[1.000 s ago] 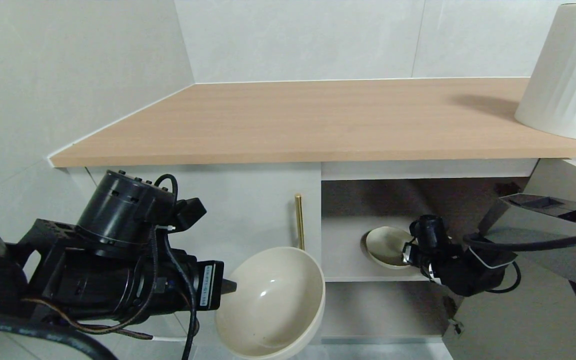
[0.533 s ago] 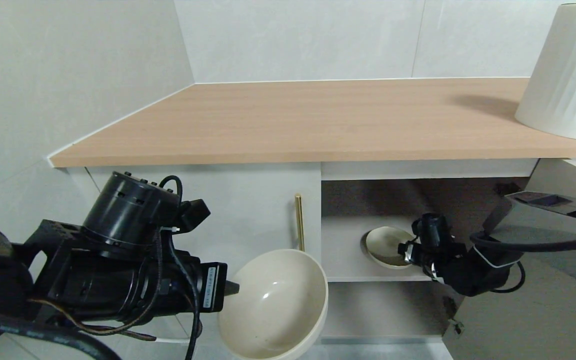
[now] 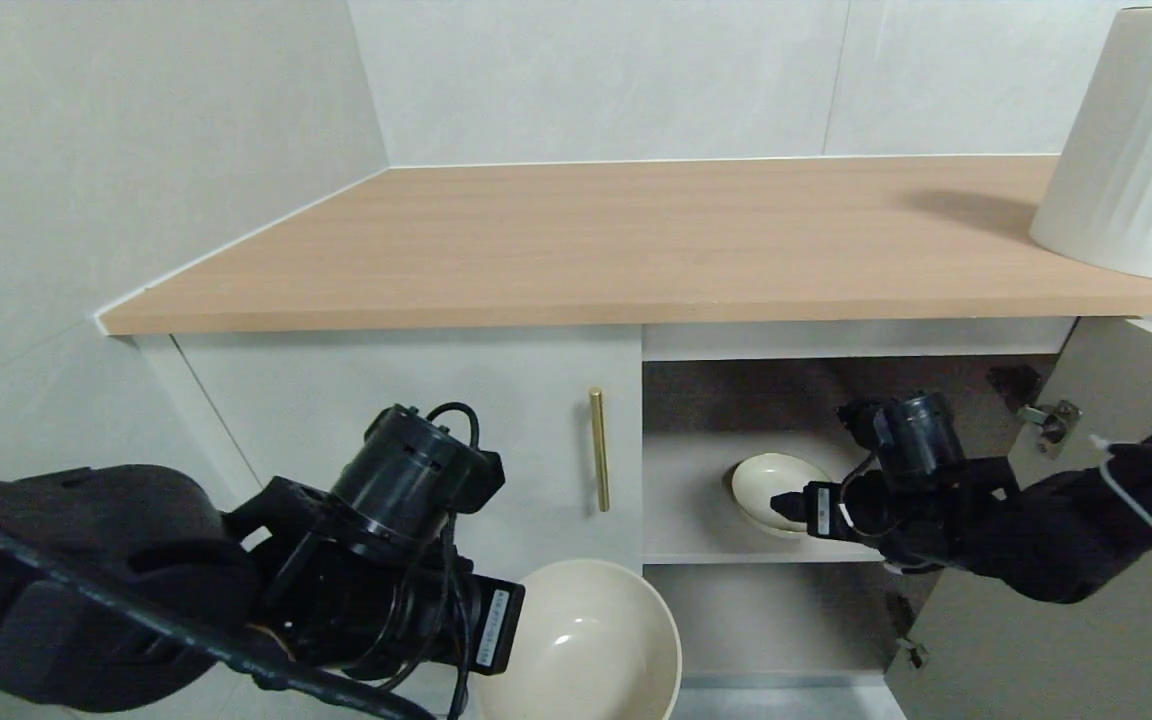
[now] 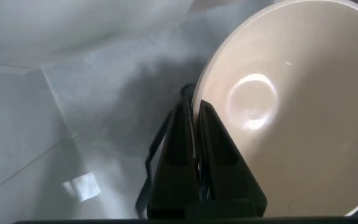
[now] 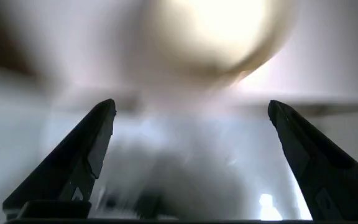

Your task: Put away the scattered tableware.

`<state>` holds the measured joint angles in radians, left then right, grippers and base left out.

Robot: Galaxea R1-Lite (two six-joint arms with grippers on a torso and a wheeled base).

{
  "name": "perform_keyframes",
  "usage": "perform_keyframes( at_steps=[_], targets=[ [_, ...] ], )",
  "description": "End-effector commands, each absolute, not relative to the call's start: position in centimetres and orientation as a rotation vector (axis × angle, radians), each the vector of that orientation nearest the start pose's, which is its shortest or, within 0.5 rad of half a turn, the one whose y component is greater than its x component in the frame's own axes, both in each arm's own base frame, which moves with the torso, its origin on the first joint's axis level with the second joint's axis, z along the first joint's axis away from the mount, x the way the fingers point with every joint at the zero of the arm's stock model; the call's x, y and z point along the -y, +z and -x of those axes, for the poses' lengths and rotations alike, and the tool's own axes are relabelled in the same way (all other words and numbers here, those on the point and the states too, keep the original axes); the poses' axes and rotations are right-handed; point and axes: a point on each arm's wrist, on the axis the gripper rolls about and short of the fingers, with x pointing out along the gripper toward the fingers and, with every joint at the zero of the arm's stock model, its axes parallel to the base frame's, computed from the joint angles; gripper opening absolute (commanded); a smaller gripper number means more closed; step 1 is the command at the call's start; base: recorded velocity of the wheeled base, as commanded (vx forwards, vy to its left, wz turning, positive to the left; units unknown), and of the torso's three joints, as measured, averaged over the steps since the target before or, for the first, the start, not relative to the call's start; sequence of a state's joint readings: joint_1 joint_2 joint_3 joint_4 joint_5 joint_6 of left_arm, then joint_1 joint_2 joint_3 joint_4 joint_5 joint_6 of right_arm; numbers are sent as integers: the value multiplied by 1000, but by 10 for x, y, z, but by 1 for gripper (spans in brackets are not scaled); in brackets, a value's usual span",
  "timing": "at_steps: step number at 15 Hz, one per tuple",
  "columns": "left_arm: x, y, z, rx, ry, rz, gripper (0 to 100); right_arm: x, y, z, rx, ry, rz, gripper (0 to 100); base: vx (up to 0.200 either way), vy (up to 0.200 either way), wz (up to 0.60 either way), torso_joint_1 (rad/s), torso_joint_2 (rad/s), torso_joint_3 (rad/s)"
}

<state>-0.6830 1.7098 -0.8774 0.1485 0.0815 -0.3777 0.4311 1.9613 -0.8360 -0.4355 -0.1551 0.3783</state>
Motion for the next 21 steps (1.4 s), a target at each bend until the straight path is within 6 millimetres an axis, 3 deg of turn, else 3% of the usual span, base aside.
perform_keyframes(
  at_steps=[1,4,8,12,14,21],
  targets=[
    [184,112,-213,-1061,-362,-94,0,-158,146,-236,-727,433,-145,100,0,0,0,0,0,0],
    [186,112,-212,-1059,-361,-101,0,-181,146,-209,-796,628,-59,100,0,0,0,0,0,0],
    [191,114,-211,-1038,-362,-113,0,-201,139,-188,-873,743,-2,100,0,0,0,0,0,0],
    [195,125,-214,-995,-335,-63,0,-216,117,-198,-934,715,24,100,0,0,0,0,0,0],
    [199,130,-217,-986,-315,5,0,-219,116,-201,-921,679,17,100,0,0,0,0,0,0],
    [200,127,-216,-994,-315,-3,0,-228,112,-216,-872,594,-58,100,0,0,0,0,0,0]
  ],
)
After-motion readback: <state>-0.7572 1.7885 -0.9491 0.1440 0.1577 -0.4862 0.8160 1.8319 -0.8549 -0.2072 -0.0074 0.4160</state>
